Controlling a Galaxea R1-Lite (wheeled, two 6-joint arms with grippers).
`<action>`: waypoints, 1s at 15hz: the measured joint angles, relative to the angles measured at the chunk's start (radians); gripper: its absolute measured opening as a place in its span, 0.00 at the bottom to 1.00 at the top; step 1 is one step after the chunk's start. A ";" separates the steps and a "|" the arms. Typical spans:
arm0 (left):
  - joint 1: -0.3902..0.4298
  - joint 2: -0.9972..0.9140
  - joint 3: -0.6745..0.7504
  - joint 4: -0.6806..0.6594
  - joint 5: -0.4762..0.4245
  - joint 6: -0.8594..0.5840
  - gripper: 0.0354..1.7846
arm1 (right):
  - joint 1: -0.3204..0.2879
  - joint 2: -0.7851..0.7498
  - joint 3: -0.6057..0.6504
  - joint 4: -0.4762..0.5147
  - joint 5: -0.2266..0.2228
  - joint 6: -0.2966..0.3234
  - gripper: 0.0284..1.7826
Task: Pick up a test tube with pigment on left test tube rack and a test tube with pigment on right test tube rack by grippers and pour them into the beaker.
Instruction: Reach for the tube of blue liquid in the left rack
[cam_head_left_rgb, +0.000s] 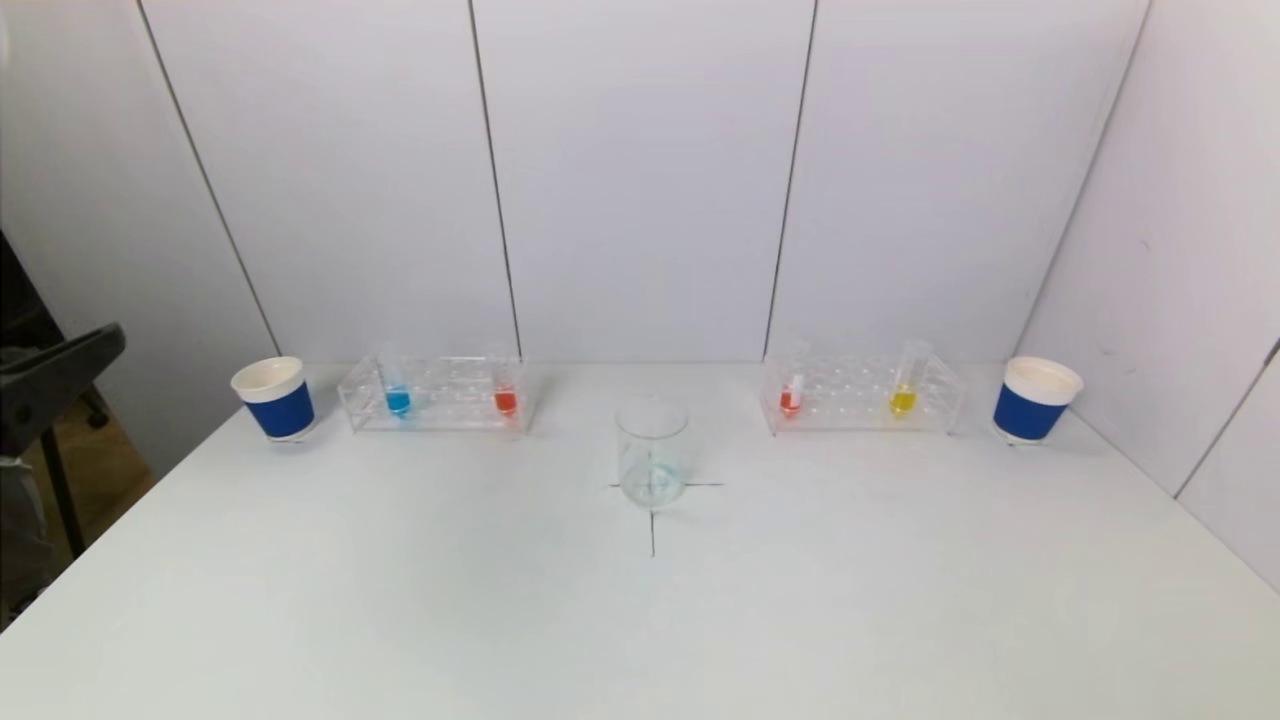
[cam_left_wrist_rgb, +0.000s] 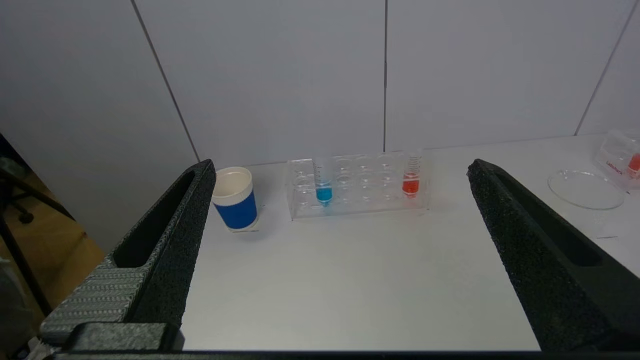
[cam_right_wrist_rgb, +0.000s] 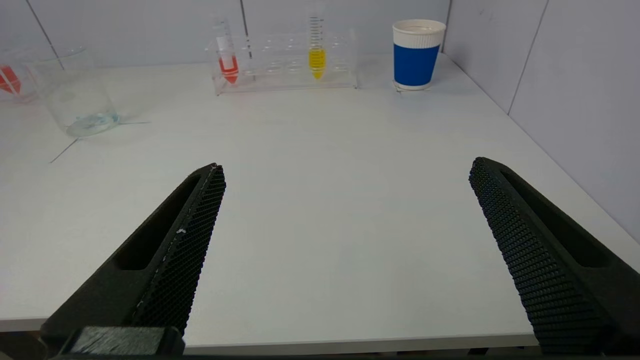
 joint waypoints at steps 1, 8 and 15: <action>0.001 0.064 -0.001 -0.058 0.000 -0.001 0.99 | 0.000 0.000 0.000 0.000 0.000 0.000 1.00; 0.024 0.503 0.014 -0.429 -0.007 -0.017 0.99 | 0.000 0.000 0.000 0.000 0.000 0.000 1.00; 0.069 0.954 0.014 -0.925 -0.052 -0.016 0.99 | 0.000 0.000 0.000 0.000 0.000 0.000 1.00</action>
